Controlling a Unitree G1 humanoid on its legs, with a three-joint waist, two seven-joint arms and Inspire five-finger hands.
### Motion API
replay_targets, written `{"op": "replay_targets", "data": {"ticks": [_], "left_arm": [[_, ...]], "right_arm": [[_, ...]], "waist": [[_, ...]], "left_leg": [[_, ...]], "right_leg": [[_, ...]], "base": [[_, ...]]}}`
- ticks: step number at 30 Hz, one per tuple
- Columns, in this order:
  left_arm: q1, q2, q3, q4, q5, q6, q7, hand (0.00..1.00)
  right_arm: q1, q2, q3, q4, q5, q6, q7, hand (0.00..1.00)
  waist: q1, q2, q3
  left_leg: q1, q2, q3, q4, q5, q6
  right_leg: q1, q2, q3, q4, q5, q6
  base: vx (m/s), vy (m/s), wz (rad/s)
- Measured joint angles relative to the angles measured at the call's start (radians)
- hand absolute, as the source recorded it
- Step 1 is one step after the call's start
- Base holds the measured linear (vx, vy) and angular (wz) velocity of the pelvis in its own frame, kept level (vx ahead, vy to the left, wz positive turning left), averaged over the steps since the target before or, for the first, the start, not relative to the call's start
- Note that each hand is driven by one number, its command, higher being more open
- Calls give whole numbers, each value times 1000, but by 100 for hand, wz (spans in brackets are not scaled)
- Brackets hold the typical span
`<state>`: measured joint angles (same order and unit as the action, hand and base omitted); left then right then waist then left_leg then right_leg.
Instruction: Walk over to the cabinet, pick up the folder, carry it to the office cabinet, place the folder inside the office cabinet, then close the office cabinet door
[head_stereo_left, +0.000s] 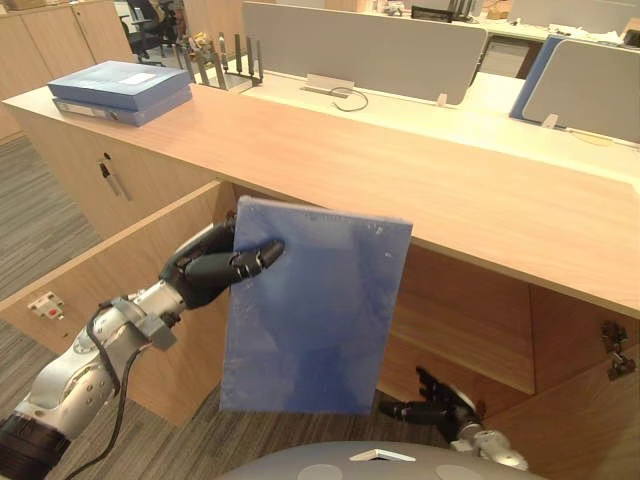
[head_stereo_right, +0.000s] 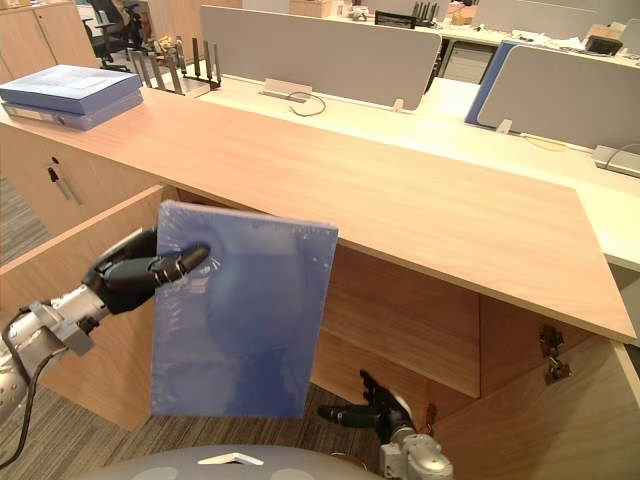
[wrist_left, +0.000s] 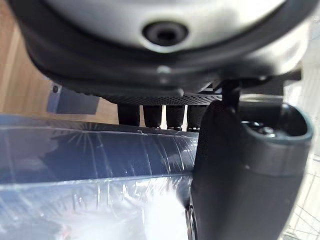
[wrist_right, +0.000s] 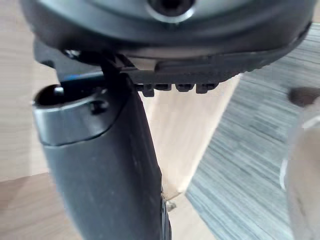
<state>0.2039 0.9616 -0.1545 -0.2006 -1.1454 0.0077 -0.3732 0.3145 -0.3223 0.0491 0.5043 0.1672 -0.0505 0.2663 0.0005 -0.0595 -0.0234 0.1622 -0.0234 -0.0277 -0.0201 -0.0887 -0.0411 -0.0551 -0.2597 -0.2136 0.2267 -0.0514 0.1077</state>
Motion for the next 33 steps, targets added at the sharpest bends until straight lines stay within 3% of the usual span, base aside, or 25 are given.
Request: {"op": "replay_targets", "data": {"ticks": [3,6,8,13,16,19,25,28,33], "left_arm": [[52,0,-8,16,-2,20,-17,0],[74,-1,-8,16,-2,20,-20,0],[81,-20,-7,16,-2,21,-25,0],[81,-23,-7,16,-2,21,-32,0],[81,-58,-4,46,-12,19,-48,0],[73,-149,8,132,-37,19,-48,0],[43,-234,10,156,-36,19,-49,0],[11,-254,17,156,-36,15,-49,0],[-2,-265,18,156,-32,14,-58,0]], "right_arm": [[65,-120,-78,-199,80,-16,75,100],[65,-134,-78,-210,89,-17,85,100],[107,-193,-89,-294,200,-16,137,100],[107,-196,-108,-345,256,-19,165,100],[125,-285,-109,-345,423,0,235,100],[131,-334,-102,-342,729,75,309,100],[138,-312,60,-405,995,209,365,100],[145,-289,185,-444,1033,268,387,100],[168,-289,280,-441,1082,322,389,100]], "waist": [[-16,-4,4],[-31,1,6],[-32,17,19],[-34,14,23],[-32,15,24],[-35,11,26],[-31,6,27],[-29,4,27],[-28,1,27]], "left_leg": [[-5,0,29,38,-32,7],[-12,0,30,49,-36,9],[-13,1,33,51,-38,10],[-14,1,35,53,-40,10],[-14,-1,39,53,-43,13],[-14,-1,41,53,-45,12],[-13,1,49,57,-47,10],[-13,2,50,65,-52,9],[-15,2,58,86,-65,9]], "right_leg": [[-6,4,26,2,0,4],[-7,3,27,-1,3,8],[-10,3,28,-1,3,9],[-11,3,30,-1,3,9],[-12,1,40,-1,3,10],[-15,2,42,1,2,12],[-19,6,49,0,2,13],[-15,6,49,0,3,14],[-11,6,56,-1,4,16]], "base": [[4,2,-28],[2,-20,-3],[0,0,0],[0,0,0],[-7,14,-4],[1,5,-1],[14,0,-4],[0,0,0],[-4,6,-4]]}}
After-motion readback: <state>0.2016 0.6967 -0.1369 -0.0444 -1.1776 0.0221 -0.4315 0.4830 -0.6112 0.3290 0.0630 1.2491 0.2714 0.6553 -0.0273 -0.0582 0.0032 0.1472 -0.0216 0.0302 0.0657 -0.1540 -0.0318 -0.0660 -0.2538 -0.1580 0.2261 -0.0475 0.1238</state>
